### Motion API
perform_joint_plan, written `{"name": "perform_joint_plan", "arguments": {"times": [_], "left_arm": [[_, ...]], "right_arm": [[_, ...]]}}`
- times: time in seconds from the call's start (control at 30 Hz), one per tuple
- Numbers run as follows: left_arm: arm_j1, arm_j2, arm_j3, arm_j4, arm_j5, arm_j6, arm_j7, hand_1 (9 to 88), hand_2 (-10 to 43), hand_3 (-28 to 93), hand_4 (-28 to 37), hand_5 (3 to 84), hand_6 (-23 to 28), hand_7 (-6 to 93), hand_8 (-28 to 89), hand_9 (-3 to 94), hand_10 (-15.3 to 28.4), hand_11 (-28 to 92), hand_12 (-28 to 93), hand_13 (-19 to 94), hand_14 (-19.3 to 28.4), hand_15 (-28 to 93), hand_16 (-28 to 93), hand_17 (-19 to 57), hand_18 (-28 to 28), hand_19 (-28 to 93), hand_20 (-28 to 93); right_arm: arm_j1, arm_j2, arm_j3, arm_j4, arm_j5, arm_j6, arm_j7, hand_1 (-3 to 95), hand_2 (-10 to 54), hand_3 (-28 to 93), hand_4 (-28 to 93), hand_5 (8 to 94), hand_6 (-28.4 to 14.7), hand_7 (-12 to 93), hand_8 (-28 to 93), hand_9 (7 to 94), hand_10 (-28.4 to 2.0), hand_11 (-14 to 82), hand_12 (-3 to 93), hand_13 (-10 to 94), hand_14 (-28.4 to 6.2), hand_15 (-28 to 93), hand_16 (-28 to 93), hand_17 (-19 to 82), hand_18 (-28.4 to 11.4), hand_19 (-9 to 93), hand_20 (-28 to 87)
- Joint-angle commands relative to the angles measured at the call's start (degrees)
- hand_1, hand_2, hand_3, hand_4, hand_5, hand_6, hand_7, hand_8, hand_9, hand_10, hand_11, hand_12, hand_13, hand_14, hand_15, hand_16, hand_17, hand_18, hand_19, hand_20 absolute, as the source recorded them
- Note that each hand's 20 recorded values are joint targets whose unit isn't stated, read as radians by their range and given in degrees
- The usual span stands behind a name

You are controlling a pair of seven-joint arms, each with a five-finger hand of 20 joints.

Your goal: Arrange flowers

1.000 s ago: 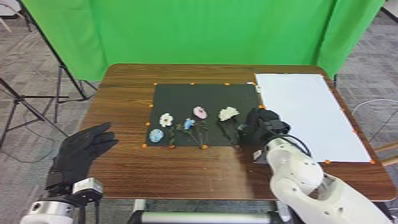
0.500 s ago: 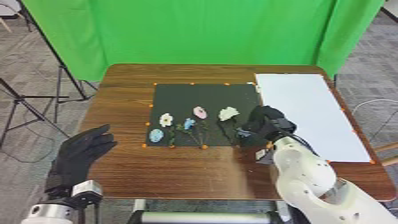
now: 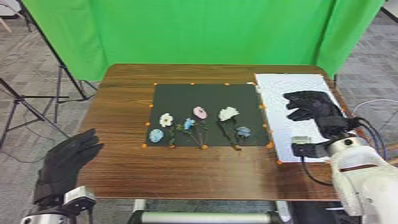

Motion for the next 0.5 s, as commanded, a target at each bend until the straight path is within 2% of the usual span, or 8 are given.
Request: {"name": "perform_joint_plan", "arguments": {"times": [0.03,0.1,0.17,0.27,0.37,0.4,0.43,0.5], "left_arm": [[-2.06,0.37,-0.21,1.1,-1.52,-0.13,1.0,27.3,4.1,83,-20.7,44.0,11.7,18.1,-11,34.8,19.5,32,8,24,26.0,63,-15,-9.2,22.5,60,9],[-2.75,0.25,-0.8,1.4,-1.47,-0.63,-0.01,27.3,4.0,83,-20.7,43.8,11.4,18.0,-11,35.3,19.6,32,8,24,26.0,63,-14,-9.2,22.4,60,9],[-3.09,0.14,-1.65,1.53,-0.82,-1.32,-1.2,27.3,4.0,83,-20.8,43.8,11.3,18.0,-11,36.2,20.0,32,9,24,26.2,63,-14,-9.2,22.4,60,9],[-4.49,0.31,-0.97,1.81,-1.18,-1.32,-1.33,27.2,3.9,83,-20.8,43.8,11.4,18.0,-11,37.1,20.2,34,9,25,26.7,64,-14,-9.2,22.4,60,9],[-4.67,0.0,-0.6,1.83,-1.03,-1.55,-1.52,27.2,3.9,83,-20.8,43.9,11.4,18.0,-11,37.1,20.3,34,9,25,26.8,64,-14,-9.2,22.4,60,9],[-4.85,-0.41,-0.71,1.89,-0.78,-2.01,-2.04,27.2,3.9,83,-20.8,43.9,11.4,18.0,-11,37.0,20.3,34,9,25,26.8,64,-14,-9.3,22.4,60,9],[-4.74,-0.24,-0.67,1.91,-1.04,-2.16,-1.79,27.2,3.8,83,-20.8,43.7,11.3,18.0,-11,36.9,20.3,34,9,25,26.7,64,-14,-9.3,22.4,60,9],[-4.53,-0.48,-1.0,1.85,-0.68,-2.68,-2.31,27.1,3.8,83,-20.8,43.5,11.4,18.1,-11,36.7,20.3,34,9,25,26.6,63,-14,-9.4,22.5,60,9]], "right_arm": [[-1.44,-1.16,2.12,3.56,16.41,3.06,-1.15,20.6,8.7,88,-26,51.2,-3.6,17,-13,51.8,-15.9,15.2,14.6,43,-18.5,44,9,17,-20.9,67,7],[-1.79,-1.2,3.55,4.07,18.64,0.75,-0.6,20.5,8.9,88,-27,51.0,-3.3,17,-13,51.6,-15.7,15.0,14.6,43,-18.6,43,9,16,-20.9,66,8],[-1.45,-0.8,4.03,4.6,19.28,-0.62,0.73,20.7,9.1,88,-27,51.1,-3.1,17,-13,52.4,-15.8,15.3,14.8,42,-18.7,43,10,16,-20.9,66,8],[-2.07,-0.63,5.01,4.93,21.46,0.24,1.0,21.0,9.3,89,-27,51.7,-3.1,18,-13,52.8,-15.8,15.6,14.9,43,-18.6,44,11,16,-20.9,64,14],[-2.53,-0.92,5.98,5.24,21.06,-0.25,0.78,21.1,9.4,88,-27,51.6,-3.0,18,-13,52.8,-15.8,15.6,15.0,43,-18.6,44,11,15,-21.1,63,15],[-2.9,-1.19,6.51,5.25,21.58,-0.59,0.72,21.0,9.4,89,-27,51.6,-3.0,18,-13,52.8,-15.8,15.6,15.0,43,-18.6,44,11,15,-21.2,63,15],[-3.06,-1.4,6.77,5.23,22.0,-0.72,0.92,21.0,9.4,89,-27,51.6,-2.9,18,-13,52.8,-15.8,15.6,15.0,43,-18.6,44,11,15,-21.2,63,15],[-3.95,-1.89,7.4,5.11,21.45,-0.96,0.76,21.1,9.4,88,-27,51.5,-2.8,18,-13,52.8,-15.9,15.6,15.0,43,-18.6,44,11,15,-21.2,63,15]]}}
